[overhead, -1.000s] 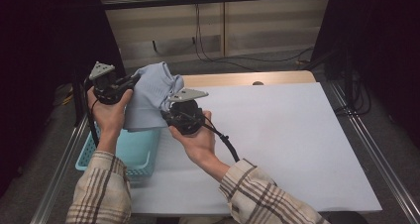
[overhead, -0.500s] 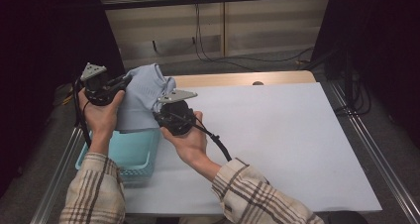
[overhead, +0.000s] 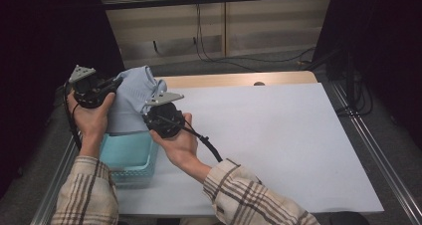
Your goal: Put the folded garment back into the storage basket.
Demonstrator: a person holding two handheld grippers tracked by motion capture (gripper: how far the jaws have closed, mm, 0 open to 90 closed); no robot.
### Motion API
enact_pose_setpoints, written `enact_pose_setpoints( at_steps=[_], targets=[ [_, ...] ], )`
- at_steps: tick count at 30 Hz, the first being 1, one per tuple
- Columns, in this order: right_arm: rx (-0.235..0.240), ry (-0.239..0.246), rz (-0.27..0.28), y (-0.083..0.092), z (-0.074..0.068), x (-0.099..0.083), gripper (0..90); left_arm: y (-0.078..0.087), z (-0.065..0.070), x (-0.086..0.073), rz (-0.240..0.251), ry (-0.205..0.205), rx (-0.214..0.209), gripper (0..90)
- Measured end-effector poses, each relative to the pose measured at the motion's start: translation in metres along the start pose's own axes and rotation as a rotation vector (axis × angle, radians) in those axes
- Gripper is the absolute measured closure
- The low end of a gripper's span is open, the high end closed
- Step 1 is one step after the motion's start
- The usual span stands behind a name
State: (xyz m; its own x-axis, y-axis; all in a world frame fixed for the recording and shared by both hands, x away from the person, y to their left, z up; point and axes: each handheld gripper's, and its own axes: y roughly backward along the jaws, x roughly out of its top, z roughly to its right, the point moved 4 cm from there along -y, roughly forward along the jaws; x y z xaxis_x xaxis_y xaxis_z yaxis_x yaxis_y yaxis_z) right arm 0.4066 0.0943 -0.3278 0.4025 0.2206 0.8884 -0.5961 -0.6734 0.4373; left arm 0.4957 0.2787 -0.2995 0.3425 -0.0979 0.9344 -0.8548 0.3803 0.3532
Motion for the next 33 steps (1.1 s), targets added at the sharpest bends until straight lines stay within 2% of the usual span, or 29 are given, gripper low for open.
enact_pose_setpoints(
  at_steps=[2, 3, 9, 10, 11, 13, 14, 17, 18, 19, 21, 25, 26, 28, 29, 30, 31, 32, 33],
  targets=[
    [-0.002, 0.014, -0.007, -0.004, 0.000, -0.001, 81.6, 0.002, -0.003, -0.001, -0.005, 0.004, 0.005, 78.3],
    [-0.001, 0.005, -0.010, -0.005, -0.001, -0.001, 81.6, 0.002, -0.005, -0.001, 0.000, 0.001, 0.020, 78.3],
    [0.000, 0.006, -0.015, -0.012, -0.007, 0.000, 81.6, 0.005, -0.010, -0.002, -0.002, 0.006, 0.024, 78.3],
    [0.006, 0.003, -0.017, -0.013, -0.008, 0.000, 81.6, 0.006, -0.010, -0.002, -0.016, 0.009, 0.024, 78.3],
    [0.001, 0.004, -0.019, -0.014, -0.009, 0.000, 81.6, 0.006, -0.012, -0.002, -0.001, 0.006, 0.030, 78.3],
    [0.001, 0.007, -0.017, -0.016, -0.009, 0.000, 81.6, 0.008, -0.015, -0.003, -0.022, -0.018, 0.028, 78.3],
    [0.006, -0.008, -0.023, -0.016, -0.010, 0.000, 81.6, 0.007, -0.014, -0.003, -0.007, 0.005, 0.036, 78.3],
    [0.013, -0.004, -0.020, -0.018, -0.012, -0.001, 81.6, 0.008, -0.016, -0.005, -0.014, 0.001, 0.027, 78.3],
    [0.011, -0.003, -0.020, -0.018, -0.013, -0.002, 81.6, 0.009, -0.017, -0.007, -0.040, -0.014, 0.029, 78.3],
    [0.007, -0.002, -0.025, -0.019, -0.014, -0.002, 81.6, 0.008, -0.017, -0.007, -0.020, -0.002, 0.034, 78.3],
    [0.008, 0.003, -0.028, -0.021, -0.015, -0.003, 81.5, 0.009, -0.020, -0.009, -0.024, -0.001, 0.038, 78.4],
    [0.017, -0.024, -0.036, -0.027, -0.019, -0.005, 81.6, 0.011, -0.024, -0.010, -0.036, 0.007, 0.050, 78.3],
    [0.013, -0.018, -0.035, -0.029, -0.020, -0.005, 81.6, 0.013, -0.026, -0.010, -0.049, -0.018, 0.055, 78.3],
    [0.018, -0.016, -0.032, -0.033, -0.023, -0.005, 81.6, 0.013, -0.027, -0.011, -0.042, -0.008, 0.067, 78.3],
    [0.015, -0.013, -0.035, -0.035, -0.024, -0.005, 81.6, 0.014, -0.028, -0.012, -0.042, 0.000, 0.059, 78.3],
    [0.016, -0.007, -0.037, -0.036, -0.026, -0.006, 81.5, 0.015, -0.031, -0.013, -0.048, -0.007, 0.061, 78.3],
    [0.017, -0.009, -0.040, -0.038, -0.027, -0.006, 81.6, 0.015, -0.031, -0.015, -0.050, 0.009, 0.060, 78.3],
    [0.020, -0.007, -0.042, -0.039, -0.028, -0.006, 81.6, 0.015, -0.034, -0.016, -0.048, 0.002, 0.069, 78.3],
    [0.018, -0.007, -0.048, -0.041, -0.029, -0.007, 81.6, 0.015, -0.034, -0.019, -0.049, 0.021, 0.065, 78.4]
  ],
)
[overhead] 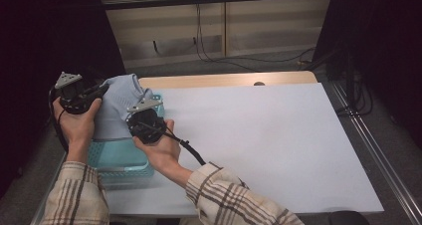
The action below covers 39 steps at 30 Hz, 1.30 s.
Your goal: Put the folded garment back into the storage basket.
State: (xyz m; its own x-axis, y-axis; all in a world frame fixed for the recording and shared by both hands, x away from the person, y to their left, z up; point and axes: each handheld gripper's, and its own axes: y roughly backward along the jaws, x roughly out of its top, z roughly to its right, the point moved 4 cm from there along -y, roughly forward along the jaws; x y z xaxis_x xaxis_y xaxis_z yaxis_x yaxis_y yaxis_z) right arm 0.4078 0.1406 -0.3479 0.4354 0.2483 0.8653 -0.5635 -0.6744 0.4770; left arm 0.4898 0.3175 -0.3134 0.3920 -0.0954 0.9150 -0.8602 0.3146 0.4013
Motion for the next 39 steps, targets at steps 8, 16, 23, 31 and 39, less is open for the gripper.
enact_pose_setpoints(
  at_steps=[8, 16, 23, 31, 39],
  targets=[
    [-0.002, -0.003, -0.018, -0.010, -0.005, -0.007, 81.6, -0.004, -0.008, -0.012, -0.035, -0.010, 0.014, 78.3],
    [-0.004, -0.020, -0.040, -0.020, -0.009, -0.016, 81.5, -0.007, -0.010, -0.025, -0.065, -0.007, 0.020, 78.3],
    [0.000, -0.019, -0.054, -0.027, -0.011, -0.022, 81.6, -0.010, -0.014, -0.035, -0.097, 0.002, 0.021, 78.3],
    [0.000, -0.026, -0.075, -0.034, -0.011, -0.027, 81.5, -0.015, -0.017, -0.041, -0.118, -0.001, 0.027, 78.3],
    [-0.007, -0.028, -0.091, -0.041, -0.010, -0.033, 81.5, -0.022, -0.019, -0.051, -0.145, 0.018, 0.025, 78.3]
  ],
)
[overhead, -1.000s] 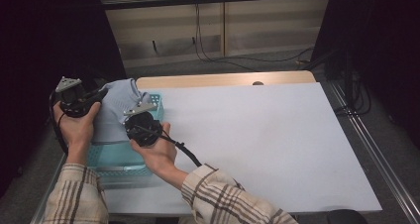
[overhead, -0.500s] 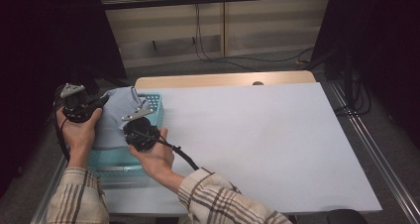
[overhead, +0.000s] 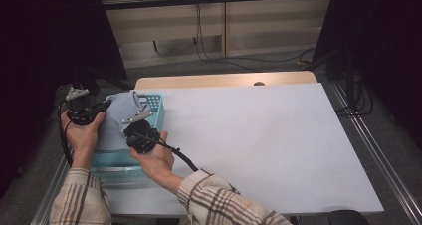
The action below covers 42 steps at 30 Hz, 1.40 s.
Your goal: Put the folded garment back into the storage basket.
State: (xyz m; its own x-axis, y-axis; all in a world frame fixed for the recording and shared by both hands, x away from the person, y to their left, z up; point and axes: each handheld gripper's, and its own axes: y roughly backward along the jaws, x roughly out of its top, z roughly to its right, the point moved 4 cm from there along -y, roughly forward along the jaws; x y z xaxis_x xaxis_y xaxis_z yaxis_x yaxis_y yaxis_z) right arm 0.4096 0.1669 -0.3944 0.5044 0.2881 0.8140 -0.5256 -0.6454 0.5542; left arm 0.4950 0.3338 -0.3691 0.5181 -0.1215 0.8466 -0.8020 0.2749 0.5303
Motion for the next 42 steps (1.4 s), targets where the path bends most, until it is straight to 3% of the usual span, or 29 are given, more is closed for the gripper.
enact_pose_setpoints(
  at_steps=[3, 4, 6, 7, 8, 10, 12, 13, 14, 16, 17, 19, 22, 23, 24, 27, 28, 29, 31, 33, 36, 39, 40, 41, 42],
  targets=[
    [-0.001, 0.002, -0.006, -0.002, 0.001, -0.001, 81.5, -0.002, -0.001, -0.001, -0.003, -0.004, 0.004, 78.3],
    [0.002, -0.043, -0.020, -0.002, -0.002, -0.002, 81.5, -0.002, -0.001, -0.001, -0.001, -0.011, 0.005, 78.3],
    [-0.005, -0.019, -0.027, -0.003, 0.000, -0.003, 81.4, -0.004, 0.000, -0.001, -0.011, -0.009, -0.001, 78.3],
    [-0.003, -0.030, -0.036, -0.003, 0.000, -0.003, 81.5, -0.005, 0.001, -0.002, -0.016, 0.004, 0.007, 78.3],
    [0.001, -0.010, -0.017, -0.004, 0.001, -0.003, 81.5, -0.006, 0.001, -0.002, -0.020, -0.002, 0.009, 78.3],
    [0.001, -0.039, -0.028, -0.004, -0.001, -0.004, 81.5, -0.007, 0.000, -0.003, -0.015, -0.007, 0.007, 78.3],
    [0.000, -0.011, -0.024, -0.006, 0.002, -0.004, 81.5, -0.008, -0.001, -0.005, -0.026, 0.000, -0.001, 78.3],
    [-0.002, -0.042, -0.036, -0.006, 0.000, -0.005, 81.5, -0.009, -0.001, -0.006, -0.026, 0.011, 0.004, 78.3],
    [-0.002, -0.006, -0.026, -0.007, 0.002, -0.005, 81.5, -0.009, -0.002, -0.007, -0.022, 0.004, 0.006, 78.3],
    [-0.008, -0.003, -0.032, -0.008, 0.002, -0.006, 81.5, -0.010, -0.002, -0.009, -0.030, 0.014, 0.004, 78.3],
    [-0.004, -0.038, -0.041, -0.009, 0.000, -0.007, 81.5, -0.011, -0.003, -0.009, -0.023, 0.009, 0.008, 78.3],
    [-0.014, -0.008, -0.039, -0.011, 0.002, -0.007, 81.5, -0.012, -0.003, -0.012, -0.038, 0.008, 0.011, 78.3],
    [-0.012, -0.004, -0.048, -0.013, 0.002, -0.009, 81.5, -0.014, -0.004, -0.014, -0.042, 0.007, 0.013, 78.3],
    [-0.014, -0.044, -0.062, -0.013, 0.000, -0.010, 81.4, -0.014, -0.004, -0.014, -0.045, 0.008, 0.017, 78.3],
    [-0.015, -0.008, -0.052, -0.014, 0.002, -0.009, 81.4, -0.015, -0.004, -0.015, -0.044, 0.001, 0.013, 78.3],
    [-0.009, -0.006, -0.054, -0.015, 0.002, -0.011, 81.4, -0.018, -0.004, -0.018, -0.057, 0.004, 0.017, 78.3],
    [-0.011, -0.013, -0.065, -0.016, 0.002, -0.011, 81.3, -0.019, -0.004, -0.018, -0.059, 0.006, 0.020, 78.3],
    [-0.010, -0.050, -0.073, -0.016, 0.000, -0.012, 81.3, -0.019, -0.004, -0.019, -0.063, 0.004, 0.017, 78.3],
    [-0.020, -0.058, -0.091, -0.016, 0.000, -0.014, 81.3, -0.021, -0.004, -0.020, -0.069, 0.005, 0.026, 78.3],
    [-0.019, -0.010, -0.078, -0.019, 0.003, -0.013, 81.1, -0.022, -0.005, -0.021, -0.067, -0.005, 0.030, 78.2],
    [-0.015, -0.015, -0.083, -0.021, 0.002, -0.015, 80.7, -0.023, -0.004, -0.023, -0.075, 0.009, 0.037, 78.1],
    [-0.035, 0.007, -0.085, -0.021, 0.004, -0.015, 80.1, -0.023, -0.004, -0.023, -0.078, -0.013, 0.044, 78.0],
    [-0.037, -0.028, -0.099, -0.021, 0.002, -0.016, 80.0, -0.023, -0.004, -0.023, -0.088, -0.006, 0.046, 78.0],
    [-0.036, 0.004, -0.089, -0.021, 0.004, -0.016, 79.9, -0.024, -0.005, -0.024, -0.091, -0.003, 0.042, 78.0],
    [-0.037, 0.002, -0.091, -0.021, 0.004, -0.016, 79.8, -0.024, -0.005, -0.025, -0.091, 0.002, 0.046, 78.0]
  ],
)
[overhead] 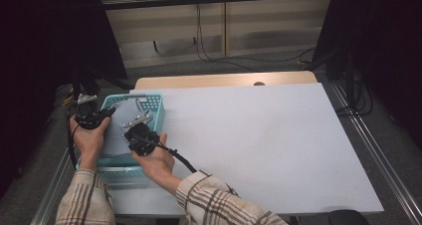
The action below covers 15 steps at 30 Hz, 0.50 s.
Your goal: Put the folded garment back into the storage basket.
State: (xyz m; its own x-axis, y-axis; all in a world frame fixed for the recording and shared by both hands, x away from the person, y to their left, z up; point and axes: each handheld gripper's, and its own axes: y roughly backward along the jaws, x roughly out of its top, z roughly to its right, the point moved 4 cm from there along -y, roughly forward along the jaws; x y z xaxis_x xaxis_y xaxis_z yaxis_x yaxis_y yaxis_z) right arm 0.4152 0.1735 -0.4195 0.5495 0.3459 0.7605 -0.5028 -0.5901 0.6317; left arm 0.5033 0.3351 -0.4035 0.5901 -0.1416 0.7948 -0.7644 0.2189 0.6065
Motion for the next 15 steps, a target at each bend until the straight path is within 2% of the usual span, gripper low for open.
enact_pose_setpoints(
  at_steps=[2, 3, 6, 7, 10, 12, 15],
  targets=[
    [-0.002, -0.002, -0.005, -0.0001, -0.0002, -0.0002, 79.6, -0.0014, -0.0003, -0.0006, 0.002, -0.014, 0.005, 78.0],
    [-0.001, 0.002, -0.004, -0.0007, 0.0001, -0.0003, 79.5, -0.0018, 0.0012, -0.0015, -0.003, -0.004, -0.002, 77.9],
    [-0.017, 0.044, -0.008, -0.0025, 0.0008, -0.0019, 78.9, -0.0036, 0.0010, -0.0025, -0.014, -0.019, 0.001, 77.6],
    [-0.017, 0.044, -0.008, -0.0032, 0.0012, -0.0021, 78.7, -0.0043, -0.0001, -0.0024, -0.012, -0.031, 0.007, 77.6],
    [-0.017, 0.032, -0.013, -0.0030, 0.0013, -0.0018, 77.9, -0.0055, 0.0009, -0.0036, -0.019, -0.019, 0.008, 77.5],
    [-0.015, 0.035, -0.019, -0.0035, 0.0019, -0.0023, 77.0, -0.0065, 0.0010, -0.0040, -0.022, -0.033, 0.012, 77.3],
    [-0.018, 0.042, -0.022, -0.0043, 0.0020, -0.0032, 74.3, -0.0073, 0.0004, -0.0054, -0.028, -0.025, 0.019, 76.4]
  ],
)
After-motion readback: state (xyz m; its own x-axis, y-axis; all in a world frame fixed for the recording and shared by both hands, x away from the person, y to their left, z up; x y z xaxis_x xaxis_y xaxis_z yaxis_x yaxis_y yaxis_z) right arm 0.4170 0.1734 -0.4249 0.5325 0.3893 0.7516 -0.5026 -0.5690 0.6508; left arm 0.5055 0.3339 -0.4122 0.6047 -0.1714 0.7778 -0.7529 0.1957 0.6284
